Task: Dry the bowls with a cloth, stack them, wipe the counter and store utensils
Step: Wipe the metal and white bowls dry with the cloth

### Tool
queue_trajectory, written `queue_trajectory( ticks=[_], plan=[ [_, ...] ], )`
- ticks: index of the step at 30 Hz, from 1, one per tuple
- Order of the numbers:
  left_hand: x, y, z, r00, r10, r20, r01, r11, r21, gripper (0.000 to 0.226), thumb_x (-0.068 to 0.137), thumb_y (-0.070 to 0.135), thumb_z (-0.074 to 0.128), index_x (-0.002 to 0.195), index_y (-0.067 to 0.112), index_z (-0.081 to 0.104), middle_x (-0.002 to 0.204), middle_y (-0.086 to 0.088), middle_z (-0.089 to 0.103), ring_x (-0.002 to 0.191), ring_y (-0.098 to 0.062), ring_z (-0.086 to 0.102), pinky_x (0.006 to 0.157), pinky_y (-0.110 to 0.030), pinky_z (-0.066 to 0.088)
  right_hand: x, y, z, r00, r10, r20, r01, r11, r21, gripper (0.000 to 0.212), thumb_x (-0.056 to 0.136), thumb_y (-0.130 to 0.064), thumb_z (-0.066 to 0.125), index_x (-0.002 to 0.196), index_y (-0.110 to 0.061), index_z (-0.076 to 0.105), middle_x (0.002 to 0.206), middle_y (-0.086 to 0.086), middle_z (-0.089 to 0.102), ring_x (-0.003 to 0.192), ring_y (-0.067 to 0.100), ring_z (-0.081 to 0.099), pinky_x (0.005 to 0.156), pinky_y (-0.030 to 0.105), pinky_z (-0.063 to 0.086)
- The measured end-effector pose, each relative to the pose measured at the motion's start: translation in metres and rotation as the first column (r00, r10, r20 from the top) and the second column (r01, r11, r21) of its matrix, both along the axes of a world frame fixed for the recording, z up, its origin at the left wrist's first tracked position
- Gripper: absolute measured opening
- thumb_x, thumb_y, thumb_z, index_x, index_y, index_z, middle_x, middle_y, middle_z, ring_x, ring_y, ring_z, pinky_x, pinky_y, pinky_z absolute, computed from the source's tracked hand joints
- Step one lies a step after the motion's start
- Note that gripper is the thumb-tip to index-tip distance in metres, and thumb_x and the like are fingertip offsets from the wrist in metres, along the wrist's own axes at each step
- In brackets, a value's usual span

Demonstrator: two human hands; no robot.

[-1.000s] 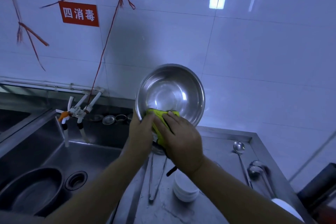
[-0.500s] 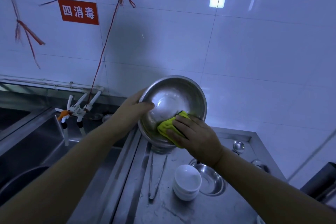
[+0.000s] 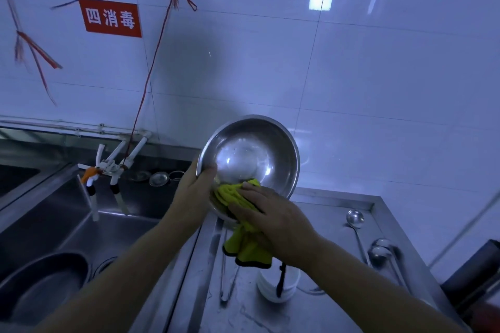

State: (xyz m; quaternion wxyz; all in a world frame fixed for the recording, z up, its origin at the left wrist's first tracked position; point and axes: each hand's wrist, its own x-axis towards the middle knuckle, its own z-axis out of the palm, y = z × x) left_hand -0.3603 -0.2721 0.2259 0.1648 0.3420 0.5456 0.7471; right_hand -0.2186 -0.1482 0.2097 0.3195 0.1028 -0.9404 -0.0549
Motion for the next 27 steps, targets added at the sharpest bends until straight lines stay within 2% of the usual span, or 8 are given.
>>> queue_trajectory(
  ticks=[4,9,11,15,18,22,24,27],
  plan=[
    [-0.004,-0.004,-0.004,0.999,0.009,-0.032,-0.013,0.992,-0.123,0.026,0.088,0.03,0.046,0.091,0.043,0.068,0.089,0.004,0.071,0.086,-0.012,0.067,0.067,-0.02,0.05,0.011,0.011,0.013,0.992,-0.101,0.069,0.106,0.993,-0.06,0.032,0.086,-0.017,0.06,0.117,-0.014,0.068,0.118,0.011,0.066,0.112,0.029,0.061,0.088,0.042,0.054],
    [-0.002,-0.003,-0.013,0.999,0.043,-0.015,-0.045,0.988,-0.15,0.026,0.084,0.037,0.046,0.101,0.04,0.066,0.1,0.01,0.07,0.096,-0.004,0.064,0.076,-0.021,0.047,-0.006,0.013,0.032,0.939,-0.31,-0.152,0.293,0.948,-0.123,0.034,0.093,-0.029,0.048,0.118,-0.014,0.064,0.113,-0.001,0.06,0.108,0.023,0.058,0.084,0.026,0.048],
    [0.004,0.001,-0.013,0.999,0.029,-0.017,-0.031,0.991,-0.133,0.029,0.088,0.035,0.047,0.113,0.034,0.062,0.103,0.011,0.07,0.097,-0.004,0.064,0.076,-0.018,0.048,-0.017,0.008,0.033,0.905,-0.409,-0.122,0.38,0.902,-0.205,0.03,0.089,-0.028,0.061,0.116,-0.015,0.062,0.106,-0.003,0.053,0.102,0.022,0.056,0.079,0.023,0.042],
    [0.017,0.008,-0.007,0.999,-0.004,-0.035,0.0,0.994,-0.112,0.029,0.094,0.029,0.045,0.12,0.034,0.058,0.105,0.011,0.07,0.099,-0.006,0.065,0.079,-0.023,0.051,-0.032,-0.007,0.026,0.865,-0.498,-0.062,0.485,0.861,-0.151,0.057,0.06,-0.014,0.086,0.111,0.001,0.067,0.085,0.018,0.063,0.074,0.032,0.061,0.064,0.034,0.052],
    [0.017,0.009,-0.004,0.999,0.016,-0.031,-0.019,0.994,-0.104,0.028,0.091,0.037,0.046,0.115,0.037,0.061,0.107,0.009,0.069,0.102,-0.009,0.064,0.082,-0.026,0.051,-0.039,-0.014,0.02,0.901,-0.432,-0.04,0.41,0.879,-0.243,0.059,0.064,-0.012,0.084,0.118,0.001,0.063,0.099,0.024,0.062,0.086,0.039,0.06,0.073,0.042,0.051],
    [0.012,0.003,0.005,0.999,0.039,-0.009,-0.039,0.997,-0.067,0.029,0.098,0.021,0.041,0.102,0.033,0.066,0.096,0.008,0.072,0.094,-0.01,0.066,0.072,-0.019,0.052,-0.029,-0.014,0.014,0.971,-0.194,0.138,0.228,0.927,-0.299,0.043,0.081,-0.005,0.066,0.123,-0.013,0.062,0.124,0.015,0.055,0.116,0.034,0.047,0.098,0.045,0.039],
    [0.007,-0.003,0.011,0.996,0.043,-0.074,-0.052,0.992,-0.117,0.033,0.099,0.022,0.039,0.097,0.041,0.066,0.093,0.01,0.071,0.092,-0.011,0.066,0.074,-0.024,0.052,-0.018,-0.005,0.012,0.962,-0.109,0.25,0.187,0.931,-0.312,0.036,0.086,-0.005,0.061,0.122,-0.011,0.063,0.124,0.011,0.054,0.117,0.03,0.046,0.101,0.042,0.038],
    [0.002,-0.01,0.014,0.984,-0.01,-0.176,-0.03,0.976,-0.218,0.037,0.098,0.025,0.038,0.096,0.053,0.062,0.09,0.01,0.069,0.087,-0.009,0.065,0.075,-0.028,0.053,0.0,0.01,0.01,0.953,-0.1,0.287,0.14,0.983,-0.123,0.033,0.081,-0.011,0.07,0.114,-0.011,0.069,0.114,0.01,0.06,0.106,0.03,0.055,0.099,0.038,0.042]
  ],
)
